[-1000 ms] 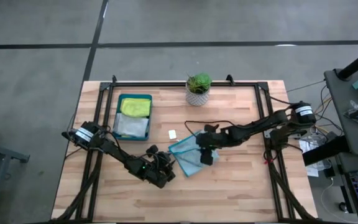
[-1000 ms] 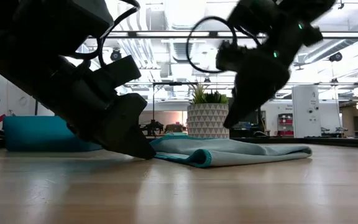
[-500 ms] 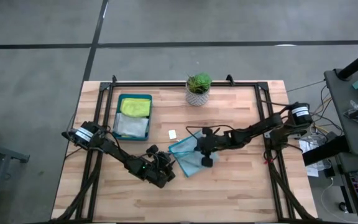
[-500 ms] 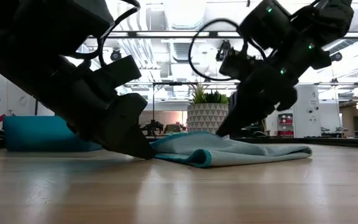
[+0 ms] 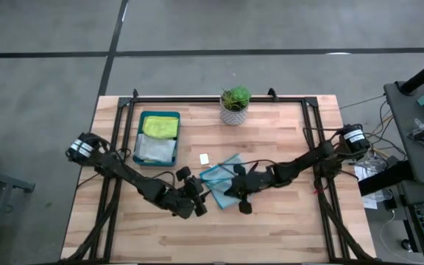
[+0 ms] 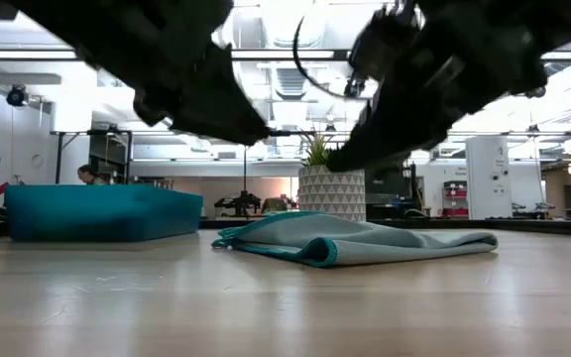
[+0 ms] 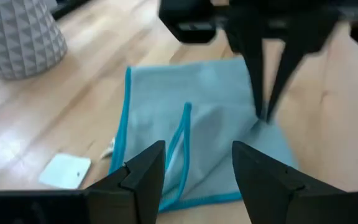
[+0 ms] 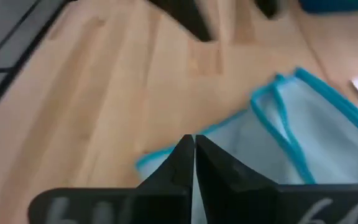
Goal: Fold microfiber towels
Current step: Fold the blue towel
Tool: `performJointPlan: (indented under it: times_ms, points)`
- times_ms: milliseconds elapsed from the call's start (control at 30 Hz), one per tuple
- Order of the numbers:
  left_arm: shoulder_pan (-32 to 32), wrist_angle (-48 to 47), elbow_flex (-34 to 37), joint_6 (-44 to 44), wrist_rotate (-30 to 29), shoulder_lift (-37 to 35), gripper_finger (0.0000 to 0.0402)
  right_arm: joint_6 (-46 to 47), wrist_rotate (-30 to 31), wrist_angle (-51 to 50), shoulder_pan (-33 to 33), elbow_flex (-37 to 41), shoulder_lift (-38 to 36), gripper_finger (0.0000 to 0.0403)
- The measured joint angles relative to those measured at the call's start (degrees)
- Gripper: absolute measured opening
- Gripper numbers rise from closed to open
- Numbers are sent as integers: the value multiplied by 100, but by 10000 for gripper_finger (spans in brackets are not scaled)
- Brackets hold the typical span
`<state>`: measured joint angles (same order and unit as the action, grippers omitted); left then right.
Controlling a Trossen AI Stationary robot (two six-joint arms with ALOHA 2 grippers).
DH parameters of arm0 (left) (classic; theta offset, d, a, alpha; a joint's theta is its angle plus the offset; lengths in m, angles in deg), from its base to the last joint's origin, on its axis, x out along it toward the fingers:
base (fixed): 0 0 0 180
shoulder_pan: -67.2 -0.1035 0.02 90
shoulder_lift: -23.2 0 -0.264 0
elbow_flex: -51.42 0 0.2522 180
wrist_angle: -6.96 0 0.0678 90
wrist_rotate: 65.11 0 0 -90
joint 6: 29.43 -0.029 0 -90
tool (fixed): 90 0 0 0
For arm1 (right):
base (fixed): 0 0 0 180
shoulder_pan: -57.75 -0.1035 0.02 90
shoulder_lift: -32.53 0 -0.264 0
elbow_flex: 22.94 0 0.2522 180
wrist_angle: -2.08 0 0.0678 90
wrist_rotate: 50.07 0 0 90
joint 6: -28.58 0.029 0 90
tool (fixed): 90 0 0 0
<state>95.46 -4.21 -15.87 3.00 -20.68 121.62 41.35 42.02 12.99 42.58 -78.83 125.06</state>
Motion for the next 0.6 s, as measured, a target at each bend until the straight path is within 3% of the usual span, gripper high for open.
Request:
performJointPlan:
  times_ms: [267, 600]
  points:
    - [15, 2, -7, -130, -12, -169, 171, -758, 1423, -1559, 90, -526, -144, 8]
    - [15, -2, -7, -130, -23, -169, 171, -1195, 1234, -1901, 757, -337, -49, 8]
